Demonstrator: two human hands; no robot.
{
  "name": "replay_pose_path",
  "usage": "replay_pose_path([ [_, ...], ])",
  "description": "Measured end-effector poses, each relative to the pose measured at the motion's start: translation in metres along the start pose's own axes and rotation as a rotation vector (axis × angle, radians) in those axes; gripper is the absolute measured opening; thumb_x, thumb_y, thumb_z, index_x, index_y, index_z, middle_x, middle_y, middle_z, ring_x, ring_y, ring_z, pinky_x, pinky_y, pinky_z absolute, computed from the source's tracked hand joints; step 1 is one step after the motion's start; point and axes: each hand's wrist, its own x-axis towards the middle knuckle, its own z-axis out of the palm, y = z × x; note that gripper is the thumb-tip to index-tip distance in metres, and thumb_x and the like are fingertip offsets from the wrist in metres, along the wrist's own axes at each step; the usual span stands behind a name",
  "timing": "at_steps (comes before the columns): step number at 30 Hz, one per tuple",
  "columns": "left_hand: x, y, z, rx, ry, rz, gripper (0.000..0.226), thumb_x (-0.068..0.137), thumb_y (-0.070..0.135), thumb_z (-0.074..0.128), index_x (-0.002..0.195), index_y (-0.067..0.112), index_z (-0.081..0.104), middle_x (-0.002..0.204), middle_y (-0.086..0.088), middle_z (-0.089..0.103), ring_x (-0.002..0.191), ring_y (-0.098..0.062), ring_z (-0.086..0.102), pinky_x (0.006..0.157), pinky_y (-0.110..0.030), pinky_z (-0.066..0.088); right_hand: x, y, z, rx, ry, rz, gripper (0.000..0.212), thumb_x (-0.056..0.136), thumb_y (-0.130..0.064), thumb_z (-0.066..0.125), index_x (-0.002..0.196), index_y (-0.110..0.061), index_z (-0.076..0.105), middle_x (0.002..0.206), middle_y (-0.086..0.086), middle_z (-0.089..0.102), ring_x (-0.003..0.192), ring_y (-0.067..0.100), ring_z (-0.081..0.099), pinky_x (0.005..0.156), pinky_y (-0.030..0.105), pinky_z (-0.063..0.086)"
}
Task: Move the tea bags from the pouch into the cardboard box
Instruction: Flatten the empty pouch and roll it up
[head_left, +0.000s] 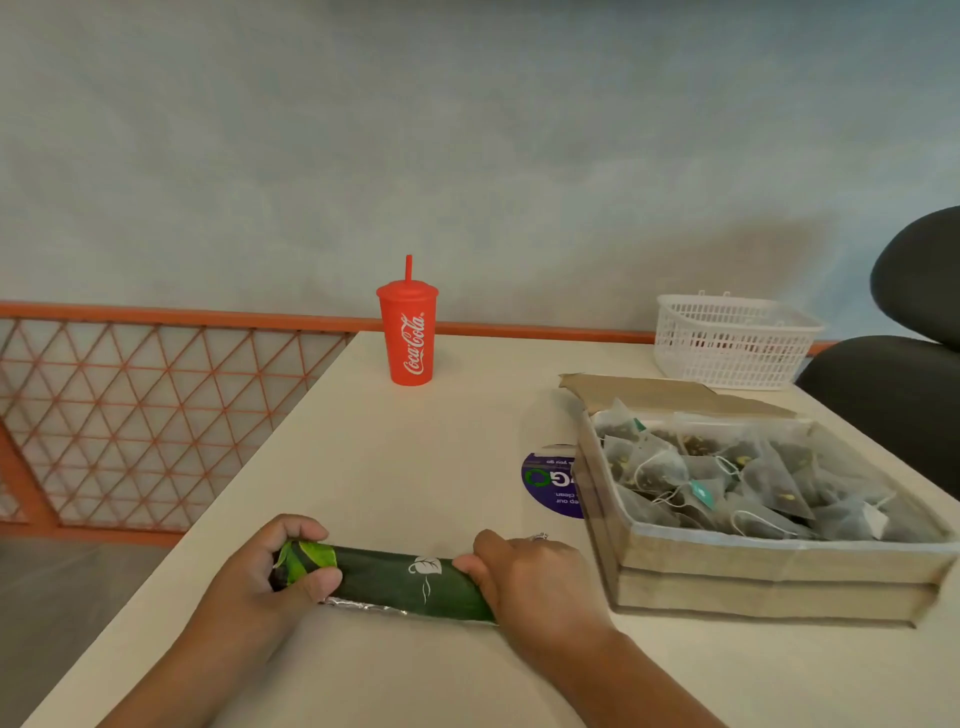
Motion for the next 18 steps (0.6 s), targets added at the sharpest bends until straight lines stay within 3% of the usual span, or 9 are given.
replay_pose_path([
  [3, 0.002, -0.004, -0.004, -0.086, -0.001, -0.016, 0.027, 0.062, 0.018, 0.071, 0.075, 0.039, 0.061, 0.061, 0.012, 0.060, 0.053, 0.000, 0.051, 0.053, -0.008, 0.040, 0.006, -0.002, 0.003, 0.056, -0.004, -0.003, 0.068, 0.098, -0.051, 0.006, 0.052, -0.026, 0.049, 0.036, -0.006, 0.044, 0.030, 0.011, 0.036, 0.038, 0.021, 0.014],
  [6, 0.002, -0.006, -0.004, -0.088, 0.019, -0.022, 0.028, 0.073, -0.001, 0.073, 0.085, 0.021, 0.060, 0.062, 0.006, 0.060, 0.051, 0.000, 0.050, 0.050, -0.007, 0.041, 0.004, -0.001, 0.005, 0.096, -0.057, -0.033, 0.064, 0.096, -0.055, 0.008, 0.055, -0.027, 0.048, 0.042, -0.010, 0.046, 0.034, 0.008, 0.040, 0.040, 0.019, 0.017],
  [8, 0.002, -0.005, -0.003, -0.102, 0.026, -0.054, 0.027, 0.075, -0.003, 0.071, 0.083, 0.019, 0.060, 0.065, -0.001, 0.058, 0.049, -0.001, 0.050, 0.048, -0.009, 0.043, 0.002, 0.001, 0.005, 0.127, -0.096, -0.045, 0.062, 0.096, -0.055, 0.010, 0.059, -0.028, 0.051, 0.046, -0.012, 0.047, 0.037, 0.006, 0.042, 0.042, 0.018, 0.019],
  [12, 0.003, -0.002, -0.003, -0.058, 0.036, -0.114, 0.023, 0.055, 0.037, 0.068, 0.076, 0.044, 0.062, 0.069, 0.012, 0.062, 0.055, -0.003, 0.056, 0.051, -0.016, 0.048, -0.001, 0.000, 0.003, 0.221, -0.137, -0.062, 0.058, 0.098, -0.046, 0.015, 0.063, -0.028, 0.057, 0.054, -0.012, 0.050, 0.045, 0.008, 0.046, 0.044, 0.019, 0.032],
  [14, 0.003, 0.001, -0.003, -0.007, 0.039, -0.150, 0.024, 0.054, 0.044, 0.065, 0.077, 0.045, 0.062, 0.072, 0.011, 0.063, 0.058, -0.004, 0.057, 0.053, -0.016, 0.048, -0.002, 0.000, 0.002, 0.276, -0.198, -0.051, 0.054, 0.099, -0.039, 0.020, 0.065, -0.027, 0.059, 0.056, -0.011, 0.052, 0.046, 0.009, 0.047, 0.046, 0.020, 0.037],
  [15, 0.004, 0.005, -0.001, -0.003, 0.042, -0.173, 0.020, 0.061, 0.038, 0.069, 0.079, 0.041, 0.063, 0.072, 0.007, 0.063, 0.060, -0.005, 0.057, 0.054, -0.015, 0.047, -0.002, 0.000, -0.002, 0.292, -0.244, -0.046, 0.047, 0.099, -0.035, 0.027, 0.068, -0.026, 0.062, 0.059, -0.010, 0.054, 0.047, 0.009, 0.050, 0.046, 0.020, 0.040],
  [17, 0.004, 0.007, 0.001, 0.005, 0.040, -0.228, 0.019, 0.078, 0.009, 0.070, 0.085, 0.026, 0.063, 0.073, -0.001, 0.060, 0.064, -0.014, 0.055, 0.057, -0.015, 0.047, -0.001, 0.002, -0.014, 0.345, -0.425, -0.039, 0.012, 0.082, -0.028, 0.055, 0.084, -0.026, 0.066, 0.070, -0.012, 0.065, 0.055, 0.006, 0.060, 0.050, 0.018, 0.047],
  [18, 0.004, 0.008, 0.002, 0.023, 0.026, -0.265, 0.021, 0.082, -0.001, 0.065, 0.087, 0.020, 0.062, 0.076, -0.005, 0.060, 0.067, -0.019, 0.054, 0.060, -0.018, 0.047, 0.000, 0.003, -0.020, 0.371, -0.532, -0.034, 0.028, 0.065, -0.027, 0.066, 0.093, -0.028, 0.067, 0.080, -0.013, 0.069, 0.063, 0.004, 0.064, 0.055, 0.015, 0.050],
])
